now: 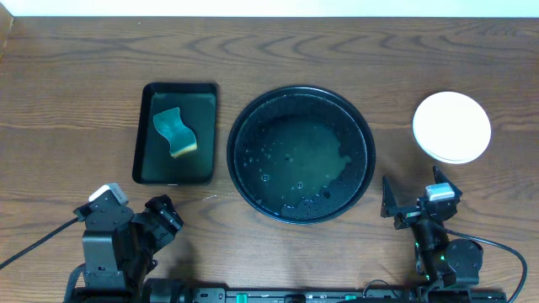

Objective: Clean dirty plates on tray and stack at the side

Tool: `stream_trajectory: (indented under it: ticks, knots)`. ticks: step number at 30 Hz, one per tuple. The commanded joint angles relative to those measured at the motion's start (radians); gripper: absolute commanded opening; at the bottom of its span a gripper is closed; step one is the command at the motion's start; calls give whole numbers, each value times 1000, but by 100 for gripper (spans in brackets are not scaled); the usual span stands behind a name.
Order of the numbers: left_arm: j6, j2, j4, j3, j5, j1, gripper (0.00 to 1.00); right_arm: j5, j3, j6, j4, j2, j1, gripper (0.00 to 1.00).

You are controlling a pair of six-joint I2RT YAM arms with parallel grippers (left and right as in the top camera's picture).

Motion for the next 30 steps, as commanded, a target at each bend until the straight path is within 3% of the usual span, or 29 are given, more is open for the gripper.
stream_trajectory:
  ticks: [1, 8, 15, 23, 26, 30]
  knots:
    - [-5, -2, -3, -6, -5, 4, 79, 8, -2, -16, -6, -6, 7, 99]
    - [8, -3, -18, -7, 40, 3, 79, 8, -2, -16, -6, -6, 7, 99]
    - [456, -113, 28, -52, 186, -2, 79, 8, -2, -16, -6, -6, 7, 99]
    - [627, -392, 142, -206, 256, -2, 79, 8, -2, -16, -6, -6, 7, 99]
    - [701, -418, 210, -256, 316, -2, 79, 8, -2, -16, -6, -6, 7, 99]
    - [710, -450, 370, -366, 335, -2, 79, 8, -2, -16, -6, -6, 7, 99]
